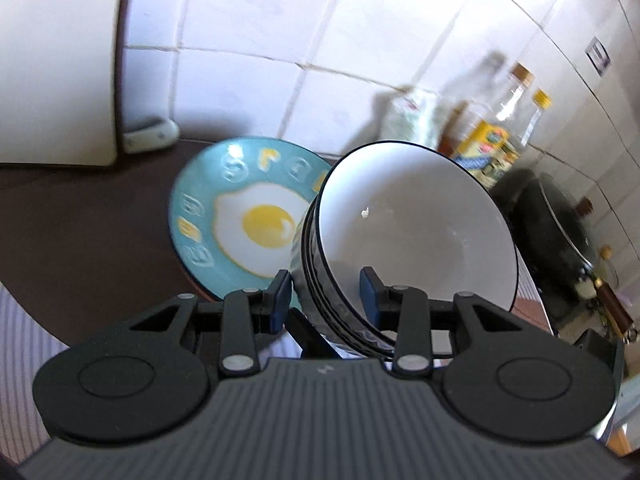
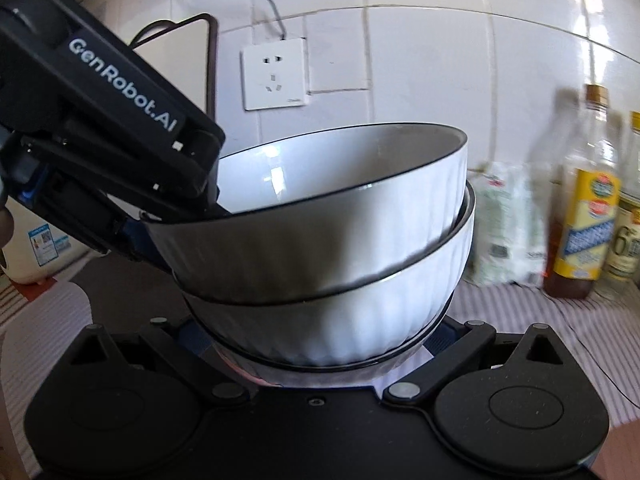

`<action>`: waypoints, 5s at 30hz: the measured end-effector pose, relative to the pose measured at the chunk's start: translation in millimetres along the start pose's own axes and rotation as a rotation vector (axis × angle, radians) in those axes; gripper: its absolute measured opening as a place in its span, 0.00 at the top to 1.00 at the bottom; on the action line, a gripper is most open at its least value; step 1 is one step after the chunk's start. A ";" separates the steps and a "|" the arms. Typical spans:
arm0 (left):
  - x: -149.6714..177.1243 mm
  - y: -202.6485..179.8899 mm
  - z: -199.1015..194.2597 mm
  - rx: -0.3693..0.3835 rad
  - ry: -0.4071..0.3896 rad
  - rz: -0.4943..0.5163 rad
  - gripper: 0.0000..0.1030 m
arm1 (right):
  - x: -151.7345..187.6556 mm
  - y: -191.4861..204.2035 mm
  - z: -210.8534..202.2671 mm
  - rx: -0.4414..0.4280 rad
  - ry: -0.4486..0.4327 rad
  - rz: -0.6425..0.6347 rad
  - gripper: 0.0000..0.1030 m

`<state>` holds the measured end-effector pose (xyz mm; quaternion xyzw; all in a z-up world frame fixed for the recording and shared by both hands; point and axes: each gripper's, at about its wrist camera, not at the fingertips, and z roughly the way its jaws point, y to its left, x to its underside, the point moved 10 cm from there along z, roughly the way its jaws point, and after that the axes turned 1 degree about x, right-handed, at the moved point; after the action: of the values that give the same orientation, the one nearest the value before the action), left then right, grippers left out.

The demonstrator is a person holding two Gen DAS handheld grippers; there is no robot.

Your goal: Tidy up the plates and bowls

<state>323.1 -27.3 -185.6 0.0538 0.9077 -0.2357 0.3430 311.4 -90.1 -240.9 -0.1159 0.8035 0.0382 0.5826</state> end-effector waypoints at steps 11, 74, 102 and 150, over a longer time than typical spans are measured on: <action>-30.4 51.9 25.2 -0.027 -0.038 -0.039 0.66 | -11.5 17.1 67.3 -0.053 0.052 -0.040 0.00; -36.2 74.6 -53.5 -0.110 -0.080 0.021 0.48 | -19.3 7.9 -17.8 0.145 0.231 0.081 0.00; 22.4 27.1 -161.7 -0.170 -0.047 0.087 0.27 | -58.2 -10.1 -141.5 0.357 0.246 0.159 0.00; 98.5 13.6 -201.9 -0.292 -0.102 0.214 0.03 | -48.3 18.1 -233.2 0.377 0.125 0.153 0.00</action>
<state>131.3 72.3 -122.8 0.0879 0.9028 -0.0661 0.4158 105.1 -111.5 -122.3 0.0545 0.8375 -0.0761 0.5384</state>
